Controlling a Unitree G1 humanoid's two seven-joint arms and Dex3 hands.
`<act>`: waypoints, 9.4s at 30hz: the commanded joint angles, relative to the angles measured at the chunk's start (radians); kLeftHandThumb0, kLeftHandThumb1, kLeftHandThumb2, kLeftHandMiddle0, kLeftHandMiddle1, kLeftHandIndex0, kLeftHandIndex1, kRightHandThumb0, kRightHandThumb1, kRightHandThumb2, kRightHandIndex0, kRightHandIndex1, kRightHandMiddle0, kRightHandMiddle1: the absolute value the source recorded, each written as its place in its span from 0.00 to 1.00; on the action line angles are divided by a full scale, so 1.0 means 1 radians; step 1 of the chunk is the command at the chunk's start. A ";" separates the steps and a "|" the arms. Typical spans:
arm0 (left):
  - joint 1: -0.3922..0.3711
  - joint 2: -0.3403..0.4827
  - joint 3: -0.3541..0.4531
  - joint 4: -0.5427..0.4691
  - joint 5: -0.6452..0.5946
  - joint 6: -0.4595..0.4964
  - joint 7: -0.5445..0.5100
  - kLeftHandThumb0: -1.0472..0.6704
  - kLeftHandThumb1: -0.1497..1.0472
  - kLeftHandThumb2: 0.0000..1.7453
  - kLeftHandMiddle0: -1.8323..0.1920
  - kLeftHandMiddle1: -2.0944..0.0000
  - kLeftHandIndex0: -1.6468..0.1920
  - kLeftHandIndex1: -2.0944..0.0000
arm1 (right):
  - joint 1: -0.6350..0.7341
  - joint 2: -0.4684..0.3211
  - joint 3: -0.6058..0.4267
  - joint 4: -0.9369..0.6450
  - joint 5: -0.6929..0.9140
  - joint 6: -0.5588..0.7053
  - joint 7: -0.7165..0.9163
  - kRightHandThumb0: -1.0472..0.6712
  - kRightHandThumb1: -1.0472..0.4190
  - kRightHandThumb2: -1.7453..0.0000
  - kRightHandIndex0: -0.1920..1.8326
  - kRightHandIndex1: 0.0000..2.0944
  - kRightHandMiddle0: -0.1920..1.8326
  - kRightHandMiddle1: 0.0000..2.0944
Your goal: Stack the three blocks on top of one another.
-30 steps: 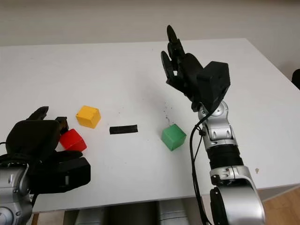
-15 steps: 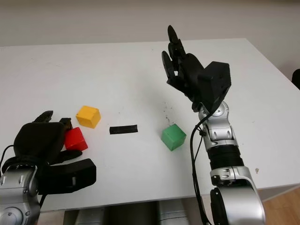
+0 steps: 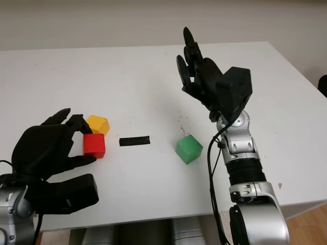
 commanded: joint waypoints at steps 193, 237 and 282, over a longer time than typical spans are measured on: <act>-0.803 0.480 -0.353 0.877 -0.412 -0.344 -0.266 0.18 0.84 0.03 0.94 0.97 0.70 0.97 | 0.020 -0.003 0.001 -0.033 0.014 0.028 0.016 0.21 0.00 0.61 0.00 0.01 0.00 0.01; -0.768 0.426 -0.393 0.930 -0.287 -0.374 -0.089 0.18 0.89 0.03 0.86 0.97 0.57 0.90 | 0.020 -0.006 -0.004 -0.045 0.024 0.035 0.031 0.21 0.00 0.61 0.00 0.01 0.00 0.00; -0.671 0.387 -0.308 0.891 -0.401 -0.320 0.163 0.39 0.96 0.03 0.73 0.98 0.72 0.33 | 0.025 -0.007 -0.002 -0.052 0.019 0.045 0.038 0.21 0.00 0.61 0.00 0.01 0.00 0.00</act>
